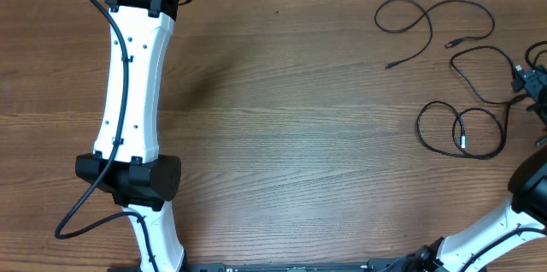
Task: Untangle cables
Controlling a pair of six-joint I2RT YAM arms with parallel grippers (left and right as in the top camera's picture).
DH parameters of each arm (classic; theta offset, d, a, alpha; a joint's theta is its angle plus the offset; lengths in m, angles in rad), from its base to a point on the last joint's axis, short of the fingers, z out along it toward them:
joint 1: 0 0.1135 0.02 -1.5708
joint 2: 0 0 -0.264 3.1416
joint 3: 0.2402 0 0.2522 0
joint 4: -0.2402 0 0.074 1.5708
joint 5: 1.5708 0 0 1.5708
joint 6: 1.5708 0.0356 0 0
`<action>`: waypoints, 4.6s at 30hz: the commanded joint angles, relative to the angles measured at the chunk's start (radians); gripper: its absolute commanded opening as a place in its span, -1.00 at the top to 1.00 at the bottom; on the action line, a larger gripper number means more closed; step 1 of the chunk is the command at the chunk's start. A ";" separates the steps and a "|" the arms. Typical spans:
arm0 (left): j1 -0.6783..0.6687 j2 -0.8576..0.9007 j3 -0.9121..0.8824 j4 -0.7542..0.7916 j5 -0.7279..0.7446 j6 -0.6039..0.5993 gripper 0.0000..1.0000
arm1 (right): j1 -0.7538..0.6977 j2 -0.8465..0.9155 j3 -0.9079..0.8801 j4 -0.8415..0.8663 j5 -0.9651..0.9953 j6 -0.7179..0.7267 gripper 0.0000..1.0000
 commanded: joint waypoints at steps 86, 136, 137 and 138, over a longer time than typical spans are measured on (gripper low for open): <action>-0.006 -0.018 0.016 0.001 -0.013 0.028 -0.99 | -0.108 -0.255 -0.200 -0.014 0.198 0.209 -1.00; -0.282 -0.839 -0.045 -0.650 -0.810 -0.020 -1.00 | -0.019 -0.682 -0.180 0.471 -0.661 -0.264 -1.00; -0.296 -0.871 -0.066 -0.649 -0.814 -0.036 -1.00 | -0.005 -0.678 -0.180 0.484 -0.661 -0.263 -1.00; -0.309 -0.903 -0.089 -0.650 -0.827 -0.052 -1.00 | 0.013 -0.672 -0.180 0.500 -0.661 -0.264 -0.99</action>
